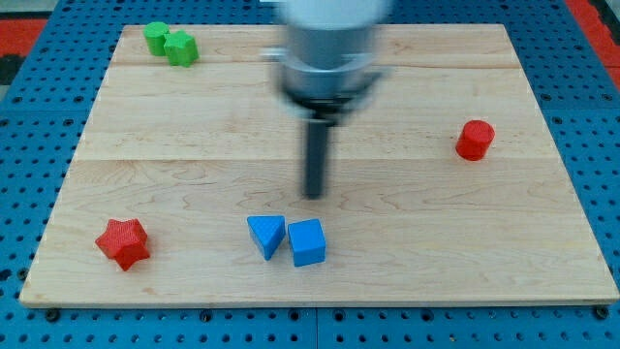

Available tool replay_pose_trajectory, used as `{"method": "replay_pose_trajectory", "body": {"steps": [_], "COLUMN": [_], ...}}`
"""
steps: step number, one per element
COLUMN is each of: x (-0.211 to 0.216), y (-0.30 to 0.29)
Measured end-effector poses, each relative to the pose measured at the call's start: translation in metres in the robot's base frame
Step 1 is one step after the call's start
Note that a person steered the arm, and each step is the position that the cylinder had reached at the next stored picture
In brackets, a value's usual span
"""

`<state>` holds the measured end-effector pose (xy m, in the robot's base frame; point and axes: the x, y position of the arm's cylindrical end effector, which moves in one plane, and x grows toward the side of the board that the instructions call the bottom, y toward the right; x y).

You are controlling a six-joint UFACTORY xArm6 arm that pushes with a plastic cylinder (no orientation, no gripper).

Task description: Place the red star to the left of the red circle

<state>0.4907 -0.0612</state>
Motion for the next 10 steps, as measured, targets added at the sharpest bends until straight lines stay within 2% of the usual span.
{"method": "replay_pose_trajectory", "body": {"steps": [1, 2, 3, 5, 6, 7, 8, 9, 10], "x": [0.000, 0.030, 0.099, 0.074, 0.092, 0.087, 0.033, 0.006, 0.003], "y": [-0.144, -0.238, -0.235, -0.144, -0.137, -0.126, -0.111, -0.065, -0.010]}}
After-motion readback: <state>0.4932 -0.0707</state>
